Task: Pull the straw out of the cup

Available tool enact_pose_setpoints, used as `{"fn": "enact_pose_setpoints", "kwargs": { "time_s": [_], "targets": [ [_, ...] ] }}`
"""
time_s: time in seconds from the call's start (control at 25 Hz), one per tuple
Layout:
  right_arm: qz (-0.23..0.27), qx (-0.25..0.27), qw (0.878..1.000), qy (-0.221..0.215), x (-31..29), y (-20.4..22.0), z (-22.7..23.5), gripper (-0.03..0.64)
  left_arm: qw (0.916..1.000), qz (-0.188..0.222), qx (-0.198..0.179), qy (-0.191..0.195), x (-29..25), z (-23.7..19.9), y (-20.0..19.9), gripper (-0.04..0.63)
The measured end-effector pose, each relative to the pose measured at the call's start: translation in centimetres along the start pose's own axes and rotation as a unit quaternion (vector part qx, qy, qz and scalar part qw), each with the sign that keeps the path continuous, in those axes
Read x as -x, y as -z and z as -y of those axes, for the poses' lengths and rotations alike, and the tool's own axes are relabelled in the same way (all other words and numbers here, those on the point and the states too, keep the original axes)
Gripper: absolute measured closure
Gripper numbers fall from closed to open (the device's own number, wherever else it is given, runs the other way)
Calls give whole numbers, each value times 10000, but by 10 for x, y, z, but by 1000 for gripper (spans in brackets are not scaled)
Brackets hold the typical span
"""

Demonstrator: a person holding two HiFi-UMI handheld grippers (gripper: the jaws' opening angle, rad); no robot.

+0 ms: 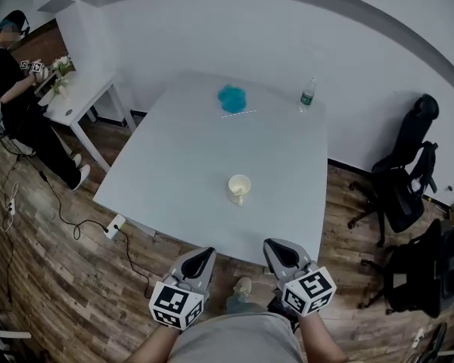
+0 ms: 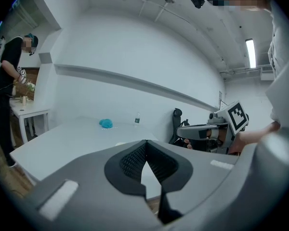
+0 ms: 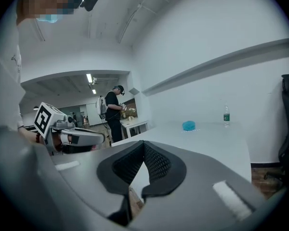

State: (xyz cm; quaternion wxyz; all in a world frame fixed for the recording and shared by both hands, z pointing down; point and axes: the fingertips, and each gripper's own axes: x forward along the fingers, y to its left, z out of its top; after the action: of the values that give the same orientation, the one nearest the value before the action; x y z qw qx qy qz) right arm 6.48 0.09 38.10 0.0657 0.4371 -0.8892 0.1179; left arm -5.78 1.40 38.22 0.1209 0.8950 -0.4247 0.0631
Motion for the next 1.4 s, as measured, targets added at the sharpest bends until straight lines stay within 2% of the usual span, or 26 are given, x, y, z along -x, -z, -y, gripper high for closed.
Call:
{"fn": "enact_pose_setpoints", "kwargs": {
  "time_s": [0.32,0.6,0.96,1.4],
  "targets": [
    [-112,4,9994,-325,-36,-16,50,609,9995,12,12,-302,-55,-21,-24,575],
    [-234,-120,9990,-355,-59,-11,67,609,9989,-154,105,-428,-70,-39,-23,575],
    [-385,-4,9993,-21,-83,-9,78,611,9993,-354,-29,-126,-93,-65,-26,575],
    [-547,-21,9985,57,-105,5,97,609,9982,-564,9,190,-120,-79,-13,575]
  ]
}}
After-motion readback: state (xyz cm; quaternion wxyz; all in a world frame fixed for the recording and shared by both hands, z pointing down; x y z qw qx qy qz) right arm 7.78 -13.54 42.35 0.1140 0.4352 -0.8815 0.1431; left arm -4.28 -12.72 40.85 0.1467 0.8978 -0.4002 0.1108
